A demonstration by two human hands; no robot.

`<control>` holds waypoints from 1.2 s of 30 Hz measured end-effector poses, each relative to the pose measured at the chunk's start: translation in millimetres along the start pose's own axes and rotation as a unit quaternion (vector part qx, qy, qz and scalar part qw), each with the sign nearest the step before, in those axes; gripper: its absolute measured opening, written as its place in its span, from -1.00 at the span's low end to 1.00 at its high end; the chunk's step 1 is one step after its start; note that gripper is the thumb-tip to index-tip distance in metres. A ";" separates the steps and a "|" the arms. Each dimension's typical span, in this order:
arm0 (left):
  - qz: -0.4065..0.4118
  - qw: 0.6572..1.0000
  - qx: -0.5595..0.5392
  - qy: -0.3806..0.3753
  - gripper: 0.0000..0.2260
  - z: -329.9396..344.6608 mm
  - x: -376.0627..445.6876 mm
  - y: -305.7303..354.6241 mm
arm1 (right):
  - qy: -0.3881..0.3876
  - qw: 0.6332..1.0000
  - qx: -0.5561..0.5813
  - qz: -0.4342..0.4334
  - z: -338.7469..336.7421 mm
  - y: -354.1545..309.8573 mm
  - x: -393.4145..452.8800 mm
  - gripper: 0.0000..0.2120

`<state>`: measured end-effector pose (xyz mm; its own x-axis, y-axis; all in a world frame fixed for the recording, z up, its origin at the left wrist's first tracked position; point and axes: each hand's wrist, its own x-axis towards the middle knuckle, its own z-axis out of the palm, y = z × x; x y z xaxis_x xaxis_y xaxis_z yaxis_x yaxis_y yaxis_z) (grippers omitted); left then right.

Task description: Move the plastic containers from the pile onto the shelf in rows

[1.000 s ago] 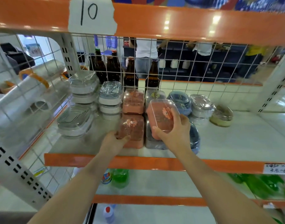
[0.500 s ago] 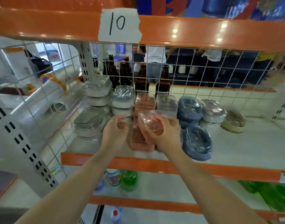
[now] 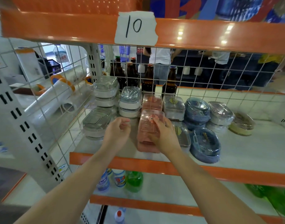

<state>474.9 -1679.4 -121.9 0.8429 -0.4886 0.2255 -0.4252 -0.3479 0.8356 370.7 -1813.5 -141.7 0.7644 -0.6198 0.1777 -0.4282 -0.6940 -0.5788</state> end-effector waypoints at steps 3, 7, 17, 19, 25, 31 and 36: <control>0.027 0.997 0.046 -0.063 -0.75 1.5 -1.5 2.9 | -0.002 1.000 0.000 -0.005 -2.7 -0.6 0.2 -0.34; 0.062 0.985 0.069 -0.146 -0.64 7.6 -7.0 11.4 | 0.001 1.000 0.014 -0.013 -2.9 -1.4 -1.5 -0.35; 0.063 0.994 0.083 -0.046 -0.71 23.4 -13.1 16.4 | 0.014 0.998 0.054 0.011 -23.1 22.1 -15.1 -0.44; 0.074 0.993 0.085 -0.019 -0.74 27.5 -15.7 25.7 | 0.026 0.998 0.054 0.025 -31.4 31.1 -21.6 -0.46; 0.147 0.980 0.096 -0.095 -0.79 58.3 -25.5 66.6 | 0.066 0.995 0.026 0.074 -69.3 73.4 -46.8 -0.50; 0.198 0.948 0.128 -0.214 -0.83 124.6 -54.6 107.7 | 0.098 0.983 -0.001 0.157 -127.1 140.3 -90.1 -0.53; 0.247 0.902 0.173 -0.310 -0.79 198.7 -90.3 145.5 | 0.111 0.969 -0.030 0.217 -189.6 200.8 -133.8 -0.54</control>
<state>271.4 -1844.9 -120.3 0.2225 -0.9682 0.1144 -0.8658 -0.1423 0.4797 91.1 -1939.4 -130.9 0.3850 -0.9176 0.0986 -0.7188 -0.3652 -0.5916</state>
